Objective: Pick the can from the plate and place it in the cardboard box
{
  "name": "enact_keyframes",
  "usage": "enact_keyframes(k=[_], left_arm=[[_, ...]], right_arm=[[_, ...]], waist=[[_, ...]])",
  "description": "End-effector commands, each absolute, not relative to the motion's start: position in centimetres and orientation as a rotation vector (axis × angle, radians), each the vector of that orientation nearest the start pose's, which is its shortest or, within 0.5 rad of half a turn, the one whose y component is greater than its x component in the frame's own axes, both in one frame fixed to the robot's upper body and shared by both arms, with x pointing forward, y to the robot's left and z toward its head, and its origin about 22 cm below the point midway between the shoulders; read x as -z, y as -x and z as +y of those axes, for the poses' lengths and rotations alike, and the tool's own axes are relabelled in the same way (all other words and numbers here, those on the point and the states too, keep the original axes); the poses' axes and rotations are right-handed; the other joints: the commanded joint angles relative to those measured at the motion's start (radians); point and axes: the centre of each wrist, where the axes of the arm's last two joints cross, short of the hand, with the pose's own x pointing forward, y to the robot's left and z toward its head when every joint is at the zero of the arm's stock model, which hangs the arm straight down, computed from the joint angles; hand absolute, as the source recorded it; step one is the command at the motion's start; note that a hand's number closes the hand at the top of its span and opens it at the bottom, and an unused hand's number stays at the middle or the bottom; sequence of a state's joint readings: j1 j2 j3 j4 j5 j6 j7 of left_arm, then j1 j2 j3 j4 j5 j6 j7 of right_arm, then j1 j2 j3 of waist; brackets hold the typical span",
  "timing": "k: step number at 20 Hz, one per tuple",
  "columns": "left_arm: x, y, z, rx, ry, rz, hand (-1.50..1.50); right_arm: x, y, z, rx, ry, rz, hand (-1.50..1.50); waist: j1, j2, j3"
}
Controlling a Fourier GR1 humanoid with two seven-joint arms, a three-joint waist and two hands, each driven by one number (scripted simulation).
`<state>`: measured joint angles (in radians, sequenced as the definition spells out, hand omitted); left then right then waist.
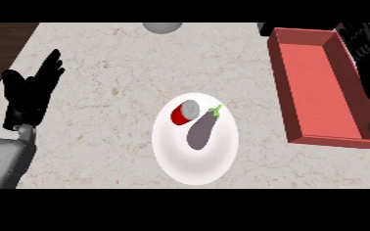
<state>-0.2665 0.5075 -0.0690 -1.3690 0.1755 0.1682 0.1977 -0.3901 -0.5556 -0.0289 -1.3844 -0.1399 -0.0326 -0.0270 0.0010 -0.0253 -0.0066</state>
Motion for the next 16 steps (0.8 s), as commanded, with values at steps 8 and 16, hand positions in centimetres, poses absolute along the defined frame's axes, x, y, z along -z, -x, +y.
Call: enact_keyframes(k=[8,16], left_arm=[[-3.1,-28.1,31.7,0.292,-0.363,-1.423,0.0],[-1.7,-27.7,30.0,0.376,-0.342,-1.461,0.0]], right_arm=[[2.7,-23.4,-31.5,0.469,0.602,-1.892,-1.5],[9.3,-17.0,-24.8,0.217,0.63,-2.321,-1.5]], waist=[[-0.11,0.039,0.024],[-0.032,0.029,0.012]])
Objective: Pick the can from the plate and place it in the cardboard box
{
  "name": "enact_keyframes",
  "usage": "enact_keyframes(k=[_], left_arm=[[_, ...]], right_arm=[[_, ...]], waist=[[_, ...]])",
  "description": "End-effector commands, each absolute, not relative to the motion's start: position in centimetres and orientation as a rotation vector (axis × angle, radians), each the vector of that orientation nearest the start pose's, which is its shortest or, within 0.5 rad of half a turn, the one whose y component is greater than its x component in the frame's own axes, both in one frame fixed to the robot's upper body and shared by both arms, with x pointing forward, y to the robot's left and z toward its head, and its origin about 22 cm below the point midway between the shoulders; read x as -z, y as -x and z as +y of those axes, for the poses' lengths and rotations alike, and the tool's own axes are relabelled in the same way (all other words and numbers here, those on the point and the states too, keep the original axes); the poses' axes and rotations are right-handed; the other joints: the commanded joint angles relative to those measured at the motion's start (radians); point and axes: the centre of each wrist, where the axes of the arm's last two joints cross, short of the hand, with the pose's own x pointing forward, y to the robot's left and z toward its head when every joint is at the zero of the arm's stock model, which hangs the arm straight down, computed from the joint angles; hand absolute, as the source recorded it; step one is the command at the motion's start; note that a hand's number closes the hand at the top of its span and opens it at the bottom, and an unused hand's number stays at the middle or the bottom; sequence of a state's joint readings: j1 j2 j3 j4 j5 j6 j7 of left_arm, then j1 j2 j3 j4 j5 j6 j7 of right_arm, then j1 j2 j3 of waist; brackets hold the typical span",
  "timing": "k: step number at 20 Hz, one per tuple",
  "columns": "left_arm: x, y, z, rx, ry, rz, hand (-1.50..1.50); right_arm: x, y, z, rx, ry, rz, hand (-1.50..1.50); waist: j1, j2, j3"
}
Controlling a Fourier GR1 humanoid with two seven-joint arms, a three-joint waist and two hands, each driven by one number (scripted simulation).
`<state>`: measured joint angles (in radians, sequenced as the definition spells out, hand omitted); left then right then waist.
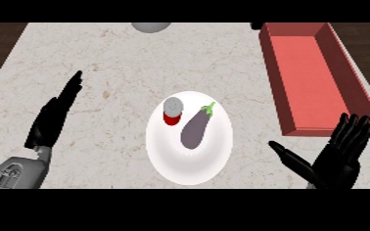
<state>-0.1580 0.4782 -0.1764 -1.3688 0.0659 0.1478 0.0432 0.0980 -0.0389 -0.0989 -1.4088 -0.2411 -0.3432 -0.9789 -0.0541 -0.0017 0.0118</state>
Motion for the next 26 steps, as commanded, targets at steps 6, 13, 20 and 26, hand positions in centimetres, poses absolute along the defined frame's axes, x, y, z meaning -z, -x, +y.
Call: enact_keyframes(k=[6,13,20,26], left_arm=[[-0.7,-26.6,29.1,0.401,-0.329,-1.477,0.0],[0.8,-26.6,28.9,0.404,-0.341,-1.477,0.0],[1.2,-27.0,27.7,0.409,-0.31,-1.484,0.0],[-0.5,-27.5,27.8,0.417,-0.314,-1.491,0.0]], right_arm=[[10.8,-9.2,-21.1,-0.032,0.756,-2.149,-1.5],[7.1,-5.5,-16.0,-0.154,0.754,-2.024,-1.5],[5.0,-7.0,-12.6,-0.216,0.822,-1.88,-1.5],[3.2,-9.0,-12.4,-0.287,0.861,-1.746,-1.5]], waist=[[0.034,-0.005,-0.012],[0.044,0.001,-0.014],[0.057,0.006,-0.014],[0.064,0.006,-0.014]])
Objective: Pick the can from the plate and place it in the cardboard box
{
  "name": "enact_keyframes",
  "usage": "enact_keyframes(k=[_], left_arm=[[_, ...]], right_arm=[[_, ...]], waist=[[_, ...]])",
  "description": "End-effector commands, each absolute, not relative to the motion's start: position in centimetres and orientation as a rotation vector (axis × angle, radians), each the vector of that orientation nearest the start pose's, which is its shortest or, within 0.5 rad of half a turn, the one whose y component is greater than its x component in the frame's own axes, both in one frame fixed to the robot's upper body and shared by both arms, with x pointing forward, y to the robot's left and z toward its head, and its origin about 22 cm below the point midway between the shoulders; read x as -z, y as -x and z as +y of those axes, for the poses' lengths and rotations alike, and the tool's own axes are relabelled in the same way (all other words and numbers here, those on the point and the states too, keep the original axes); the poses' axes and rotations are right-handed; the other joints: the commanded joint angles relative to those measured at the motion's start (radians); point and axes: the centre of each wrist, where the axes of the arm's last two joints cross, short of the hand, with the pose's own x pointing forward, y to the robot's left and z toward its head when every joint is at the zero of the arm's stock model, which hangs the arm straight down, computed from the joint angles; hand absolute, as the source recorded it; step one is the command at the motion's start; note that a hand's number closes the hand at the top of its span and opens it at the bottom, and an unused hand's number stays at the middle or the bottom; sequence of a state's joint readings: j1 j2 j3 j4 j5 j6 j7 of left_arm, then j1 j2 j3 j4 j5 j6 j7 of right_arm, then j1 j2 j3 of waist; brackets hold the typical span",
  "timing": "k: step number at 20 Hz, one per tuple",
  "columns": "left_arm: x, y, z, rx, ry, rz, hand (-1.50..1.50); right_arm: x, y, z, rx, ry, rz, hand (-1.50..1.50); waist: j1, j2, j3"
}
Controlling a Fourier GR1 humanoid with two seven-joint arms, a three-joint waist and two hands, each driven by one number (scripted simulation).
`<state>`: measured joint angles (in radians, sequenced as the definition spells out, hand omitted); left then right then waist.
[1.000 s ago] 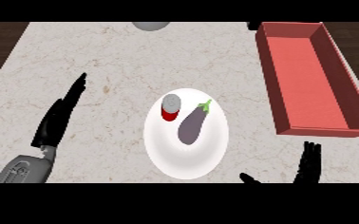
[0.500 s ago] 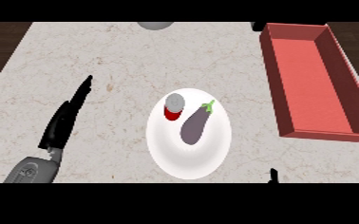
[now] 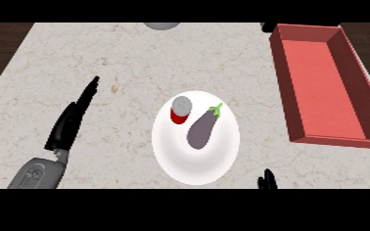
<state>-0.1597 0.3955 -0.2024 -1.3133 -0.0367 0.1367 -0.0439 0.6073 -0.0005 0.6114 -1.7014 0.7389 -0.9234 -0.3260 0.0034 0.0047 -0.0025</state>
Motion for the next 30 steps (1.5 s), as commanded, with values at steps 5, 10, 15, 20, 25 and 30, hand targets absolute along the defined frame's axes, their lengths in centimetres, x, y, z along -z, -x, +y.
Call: enact_keyframes(k=[5,10,15,20,25,30], left_arm=[[0.4,-25.5,27.6,0.423,-0.314,-1.478,0.0],[0.9,-27.9,28.9,0.423,-0.31,-1.483,0.0],[1.1,-28.4,27.6,0.42,-0.316,-1.461,0.0],[1.9,-26.8,27.4,0.409,-0.322,-1.456,0.0],[0.9,-26.4,28.6,0.42,-0.31,-1.474,0.0],[2.1,-26.3,28.5,0.418,-0.301,-1.469,0.0]], right_arm=[[2.0,-11.2,-11.0,-0.323,0.8,-1.677,-1.5],[1.4,-15.4,-8.9,-0.349,0.747,-1.703,-1.5],[1.8,-18.0,-8.1,-0.341,0.81,-1.7,-1.5],[1.8,-17.2,-7.4,-0.318,0.883,-1.727,-1.5],[1.4,-18.8,-5.2,-0.434,0.839,-1.689,-1.5],[0.5,-20.8,-6.4,-0.429,0.828,-1.667,-1.5]], waist=[[0.005,-0.005,0.002],[-0.002,-0.004,0.002],[-0.004,-0.004,0.002],[-0.004,-0.005,0.002],[0.003,-0.005,0.002],[-0.003,-0.005,0.002]])
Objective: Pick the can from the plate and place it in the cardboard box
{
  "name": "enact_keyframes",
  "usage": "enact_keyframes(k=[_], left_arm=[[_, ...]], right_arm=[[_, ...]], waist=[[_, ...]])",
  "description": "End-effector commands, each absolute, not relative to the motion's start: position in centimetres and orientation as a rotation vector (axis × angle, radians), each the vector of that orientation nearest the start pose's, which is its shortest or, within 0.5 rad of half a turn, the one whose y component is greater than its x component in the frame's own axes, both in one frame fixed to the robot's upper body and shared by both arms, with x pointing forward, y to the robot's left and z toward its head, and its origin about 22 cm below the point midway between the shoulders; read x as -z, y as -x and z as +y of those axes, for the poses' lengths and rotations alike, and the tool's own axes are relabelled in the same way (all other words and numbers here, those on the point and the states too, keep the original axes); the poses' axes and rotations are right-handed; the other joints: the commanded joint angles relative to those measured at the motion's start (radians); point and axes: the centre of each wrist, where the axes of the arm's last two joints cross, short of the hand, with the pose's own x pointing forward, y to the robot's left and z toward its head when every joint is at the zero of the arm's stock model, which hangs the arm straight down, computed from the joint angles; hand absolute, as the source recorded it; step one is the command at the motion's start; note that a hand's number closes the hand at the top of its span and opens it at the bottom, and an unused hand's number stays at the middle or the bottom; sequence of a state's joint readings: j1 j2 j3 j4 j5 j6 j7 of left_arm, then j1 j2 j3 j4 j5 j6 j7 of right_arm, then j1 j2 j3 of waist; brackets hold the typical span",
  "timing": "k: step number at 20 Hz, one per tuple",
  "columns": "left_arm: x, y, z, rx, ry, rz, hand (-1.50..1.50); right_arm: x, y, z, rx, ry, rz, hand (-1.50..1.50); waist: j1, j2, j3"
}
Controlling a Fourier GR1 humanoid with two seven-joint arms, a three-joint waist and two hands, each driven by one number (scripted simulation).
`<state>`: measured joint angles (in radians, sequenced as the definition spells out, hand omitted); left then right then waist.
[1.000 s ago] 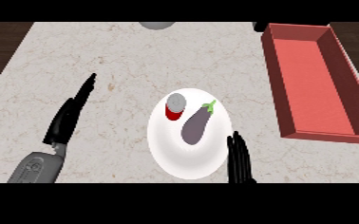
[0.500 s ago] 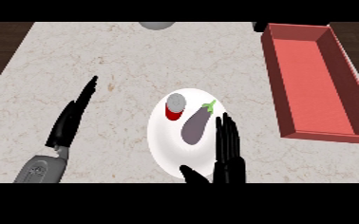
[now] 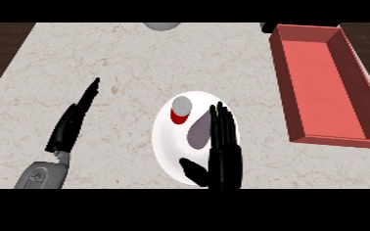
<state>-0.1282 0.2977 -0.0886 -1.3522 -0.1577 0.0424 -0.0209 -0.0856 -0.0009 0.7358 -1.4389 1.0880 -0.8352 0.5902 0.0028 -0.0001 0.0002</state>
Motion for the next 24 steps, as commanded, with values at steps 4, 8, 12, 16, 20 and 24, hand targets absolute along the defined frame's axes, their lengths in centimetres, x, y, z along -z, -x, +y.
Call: enact_keyframes(k=[4,8,12,16,20,24], left_arm=[[-1.0,-26.2,27.0,0.417,-0.313,-1.467,0.0],[-1.5,-29.1,28.0,0.418,-0.319,-1.481,0.0],[0.0,-26.7,27.0,0.412,-0.307,-1.471,0.0],[1.2,-27.4,28.6,0.426,-0.332,-1.485,0.0],[0.7,-26.5,26.3,0.416,-0.334,-1.475,0.0],[2.1,-27.6,30.1,0.432,-0.321,-1.468,0.0]], right_arm=[[2.7,-21.0,-6.8,-0.416,0.866,-1.65,-1.5],[3.5,-22.5,-5.3,-0.435,0.879,-1.63,-1.5],[2.8,-23.6,-4.2,-0.432,0.849,-1.659,-1.5],[3.4,-24.4,-4.7,-0.468,0.823,-1.643,-1.5],[3.9,-24.7,-5.0,-0.465,0.787,-1.653,-1.5],[4.2,-25.4,-4.3,-0.459,0.797,-1.658,-1.5]], waist=[[0.001,-0.001,0.0],[0.001,0.001,0.0],[0.008,0.0,0.0],[0.003,0.001,0.0],[0.004,0.0,0.0],[0.005,0.002,0.0]])
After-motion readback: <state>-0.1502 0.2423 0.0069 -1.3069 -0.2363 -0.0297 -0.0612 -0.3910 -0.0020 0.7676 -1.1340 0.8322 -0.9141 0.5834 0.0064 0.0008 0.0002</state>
